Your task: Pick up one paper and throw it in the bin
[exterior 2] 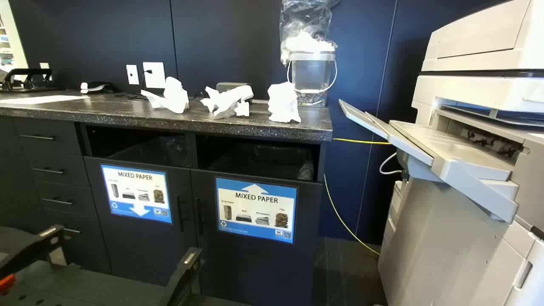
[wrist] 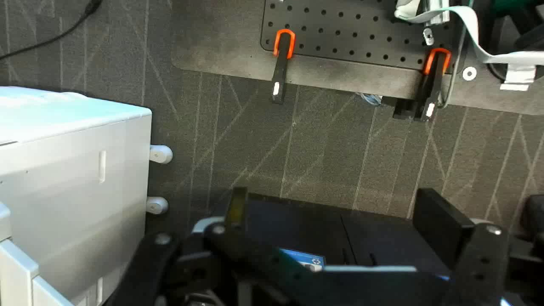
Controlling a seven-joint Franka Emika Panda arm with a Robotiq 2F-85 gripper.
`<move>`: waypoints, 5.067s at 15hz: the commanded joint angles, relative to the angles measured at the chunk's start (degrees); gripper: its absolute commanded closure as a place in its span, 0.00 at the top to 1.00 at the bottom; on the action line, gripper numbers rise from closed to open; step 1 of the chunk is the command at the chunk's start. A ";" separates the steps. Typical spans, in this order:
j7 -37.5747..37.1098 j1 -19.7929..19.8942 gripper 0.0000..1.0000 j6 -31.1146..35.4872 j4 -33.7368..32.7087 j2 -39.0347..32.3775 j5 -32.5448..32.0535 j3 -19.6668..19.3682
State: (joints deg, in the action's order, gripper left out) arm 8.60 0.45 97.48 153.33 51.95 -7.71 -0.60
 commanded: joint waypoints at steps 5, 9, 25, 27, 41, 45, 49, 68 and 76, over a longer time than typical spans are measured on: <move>-0.51 -0.78 1.00 -0.17 -0.13 0.03 -0.42 -0.58; -1.26 -1.25 1.00 3.42 0.80 -1.23 0.47 -0.49; -23.94 1.54 1.00 39.33 -4.42 -29.47 5.02 5.36; -26.40 2.58 1.00 42.01 -8.29 -35.07 4.55 5.41; -40.92 1.72 1.00 50.28 -41.51 -68.73 3.43 -3.81; -41.63 1.03 1.00 50.19 -49.51 -76.01 5.12 -6.64; -41.07 1.12 1.00 48.45 -56.60 -82.02 6.66 -8.03; -39.79 2.45 1.00 29.95 -72.49 -90.42 7.18 -8.81; -39.72 3.08 1.00 28.32 -73.91 -91.62 7.52 -8.74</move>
State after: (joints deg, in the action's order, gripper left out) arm -32.02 3.34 127.65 82.72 -38.10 -1.65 -8.97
